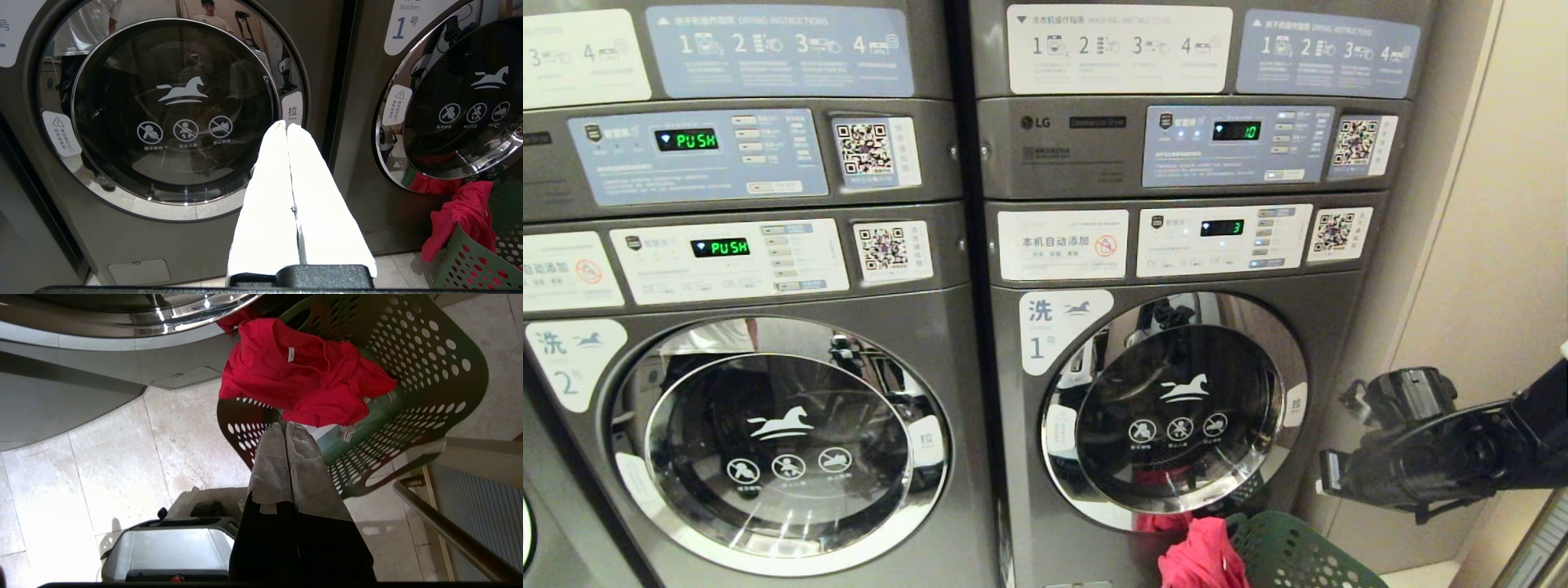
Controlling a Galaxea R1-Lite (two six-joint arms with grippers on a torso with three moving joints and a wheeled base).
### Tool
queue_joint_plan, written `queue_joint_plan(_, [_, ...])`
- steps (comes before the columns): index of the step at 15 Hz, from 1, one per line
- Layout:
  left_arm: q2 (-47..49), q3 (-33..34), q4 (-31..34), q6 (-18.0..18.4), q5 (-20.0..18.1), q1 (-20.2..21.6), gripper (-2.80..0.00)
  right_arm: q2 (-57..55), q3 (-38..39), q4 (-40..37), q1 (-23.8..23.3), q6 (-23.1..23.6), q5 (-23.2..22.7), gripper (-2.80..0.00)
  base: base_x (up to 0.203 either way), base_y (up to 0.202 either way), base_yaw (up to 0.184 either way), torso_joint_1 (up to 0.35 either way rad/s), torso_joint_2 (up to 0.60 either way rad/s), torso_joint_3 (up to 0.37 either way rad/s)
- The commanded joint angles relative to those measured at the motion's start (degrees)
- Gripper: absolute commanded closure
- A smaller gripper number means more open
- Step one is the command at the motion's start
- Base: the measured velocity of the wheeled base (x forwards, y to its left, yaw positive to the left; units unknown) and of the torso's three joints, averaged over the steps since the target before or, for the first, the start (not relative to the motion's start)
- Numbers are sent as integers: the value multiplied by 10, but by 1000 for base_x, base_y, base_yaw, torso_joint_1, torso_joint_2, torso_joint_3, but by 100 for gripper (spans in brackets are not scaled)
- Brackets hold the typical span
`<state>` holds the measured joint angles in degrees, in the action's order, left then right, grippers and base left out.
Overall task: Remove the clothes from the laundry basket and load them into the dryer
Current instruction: Take the clothes out of the basket
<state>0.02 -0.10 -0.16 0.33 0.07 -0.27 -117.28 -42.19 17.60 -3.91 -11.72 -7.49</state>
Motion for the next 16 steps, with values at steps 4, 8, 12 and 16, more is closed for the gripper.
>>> queue_joint_plan(4, [-1, 0, 0, -2, 0, 0, 0, 175, 101, 11, 9, 2, 0, 0, 0, 0, 0, 0, 0, 0])
queue_joint_plan(8, [-1, 0, 0, -2, 0, 0, 0, 418, 242, 20, 25, 39, 3, 0, 0, 0, 0, 0, 0, 0])
queue_joint_plan(12, [-1, 0, 0, -2, 0, 0, 0, 663, 369, 12, 30, 114, 11, 0, 0, 0, 0, 0, 0, 0])
queue_joint_plan(16, [-1, 0, -1, -2, 0, 0, 0, 939, 395, -117, 32, 159, 26, 0, 0, 0, 0, 0, 0, 0])
